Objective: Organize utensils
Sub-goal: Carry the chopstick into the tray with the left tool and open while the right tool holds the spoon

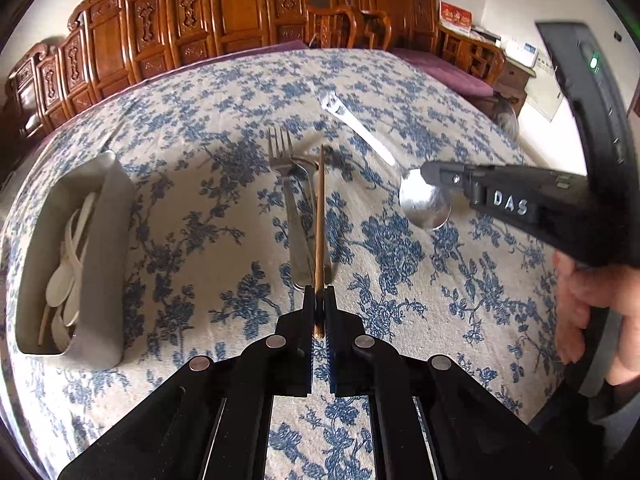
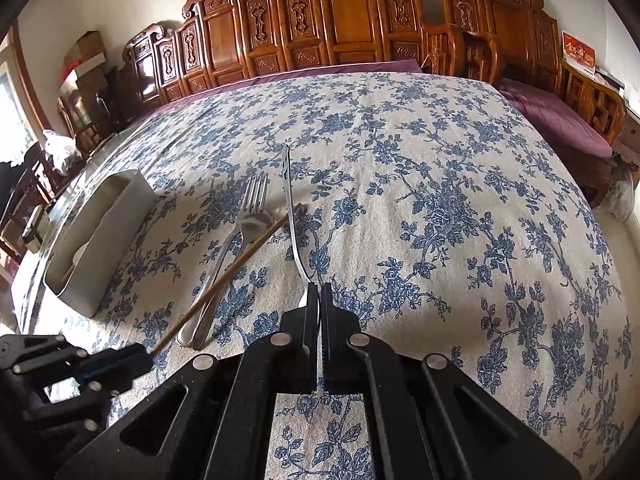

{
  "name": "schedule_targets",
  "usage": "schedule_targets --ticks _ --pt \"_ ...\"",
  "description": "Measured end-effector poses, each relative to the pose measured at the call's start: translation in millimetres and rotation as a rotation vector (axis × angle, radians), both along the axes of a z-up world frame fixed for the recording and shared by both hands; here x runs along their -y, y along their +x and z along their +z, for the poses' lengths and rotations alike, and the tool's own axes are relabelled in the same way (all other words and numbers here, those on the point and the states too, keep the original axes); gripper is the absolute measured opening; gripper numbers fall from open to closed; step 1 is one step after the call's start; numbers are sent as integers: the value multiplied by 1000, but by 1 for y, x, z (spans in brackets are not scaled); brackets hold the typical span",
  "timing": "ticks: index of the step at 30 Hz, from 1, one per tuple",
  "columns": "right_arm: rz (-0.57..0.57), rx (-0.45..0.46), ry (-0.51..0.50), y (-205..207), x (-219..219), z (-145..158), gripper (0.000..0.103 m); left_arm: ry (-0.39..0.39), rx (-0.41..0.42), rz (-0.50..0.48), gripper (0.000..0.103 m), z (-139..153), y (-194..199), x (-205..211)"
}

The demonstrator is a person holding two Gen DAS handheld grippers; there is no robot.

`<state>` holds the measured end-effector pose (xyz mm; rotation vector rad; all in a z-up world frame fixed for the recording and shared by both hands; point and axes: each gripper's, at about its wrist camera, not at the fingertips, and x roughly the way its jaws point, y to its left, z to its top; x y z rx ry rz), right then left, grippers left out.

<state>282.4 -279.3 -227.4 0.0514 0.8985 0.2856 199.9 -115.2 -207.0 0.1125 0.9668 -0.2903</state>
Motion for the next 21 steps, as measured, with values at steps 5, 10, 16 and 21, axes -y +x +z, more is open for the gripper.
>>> schedule_targets --ticks 5,10,16,21 --pt "8 1 -5 -1 -3 0 2 -14 23 -1 3 11 -6 -6" --pt "12 -1 -11 -1 -6 -2 2 -30 50 -1 3 23 -10 -12" --pt "16 3 -16 -3 -7 -1 2 -43 79 9 3 39 -13 -22" --pt "23 2 -18 -3 -10 -1 2 -52 107 31 2 53 -15 -34"
